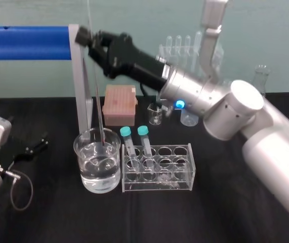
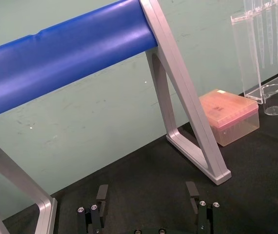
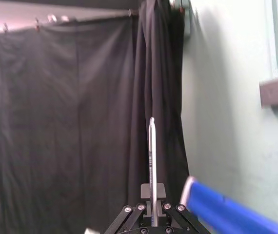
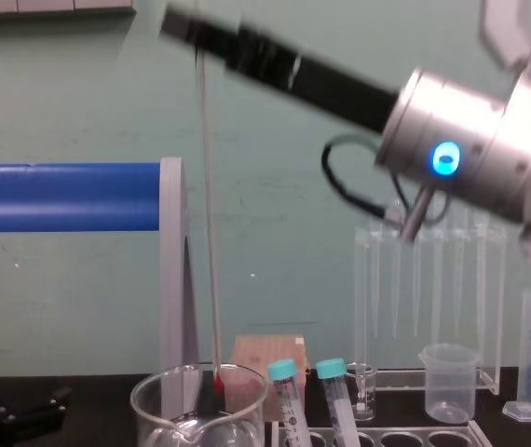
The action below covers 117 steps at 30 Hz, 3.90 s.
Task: Hold the thermometer with one hand and immerse one end into the beaker, then reinsert it into the test tube rack.
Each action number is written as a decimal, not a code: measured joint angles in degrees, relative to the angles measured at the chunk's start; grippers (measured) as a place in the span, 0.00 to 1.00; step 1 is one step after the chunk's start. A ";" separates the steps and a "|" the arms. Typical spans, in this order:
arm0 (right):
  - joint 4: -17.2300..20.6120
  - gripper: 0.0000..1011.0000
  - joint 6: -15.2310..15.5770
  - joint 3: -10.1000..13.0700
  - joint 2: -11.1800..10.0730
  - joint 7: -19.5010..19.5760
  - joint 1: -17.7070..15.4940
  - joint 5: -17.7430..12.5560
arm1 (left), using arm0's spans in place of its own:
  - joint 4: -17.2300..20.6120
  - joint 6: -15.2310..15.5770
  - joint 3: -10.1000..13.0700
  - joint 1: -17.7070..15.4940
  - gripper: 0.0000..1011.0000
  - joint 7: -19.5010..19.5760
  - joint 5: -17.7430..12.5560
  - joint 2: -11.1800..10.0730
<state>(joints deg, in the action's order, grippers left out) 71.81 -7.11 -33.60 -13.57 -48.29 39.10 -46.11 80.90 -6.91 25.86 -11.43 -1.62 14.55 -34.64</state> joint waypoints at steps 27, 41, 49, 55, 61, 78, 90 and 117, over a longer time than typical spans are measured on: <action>-14.35 0.06 -6.88 -2.44 4.16 -3.28 -0.32 6.25 | 0.00 0.00 0.00 0.00 1.00 0.00 0.00 0.00; -14.19 0.06 -6.51 -1.27 4.87 -2.12 -0.73 7.46 | 0.00 0.00 0.00 0.00 1.00 0.00 0.00 0.00; -13.79 0.06 -5.79 -1.16 4.83 -2.50 -0.90 7.70 | 0.00 0.00 0.00 0.00 1.00 0.00 0.00 0.00; -13.40 0.06 -5.41 -1.14 4.60 -2.61 -1.05 7.79 | 0.00 0.00 0.00 0.00 1.00 0.00 0.00 0.00; -13.27 0.06 -5.35 -1.17 4.39 -2.75 -1.11 7.90 | 0.00 0.00 0.00 0.00 1.00 0.00 0.00 0.00; -13.04 0.06 -5.23 -1.38 4.14 -3.09 -1.12 8.07 | 0.00 0.00 0.00 0.00 1.00 0.00 0.00 0.00; -12.40 0.06 -5.09 -1.55 3.85 -3.09 -1.31 8.14 | 0.00 0.00 0.00 0.00 1.00 0.00 0.00 0.00; -11.54 0.06 -4.96 -2.32 2.84 -3.03 -1.19 9.16 | 0.00 0.00 0.00 0.00 1.00 0.00 0.00 0.00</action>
<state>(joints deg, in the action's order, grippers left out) 60.27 -12.07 -35.93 -10.74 -51.33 37.92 -36.95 80.90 -6.91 25.86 -11.43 -1.62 14.55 -34.65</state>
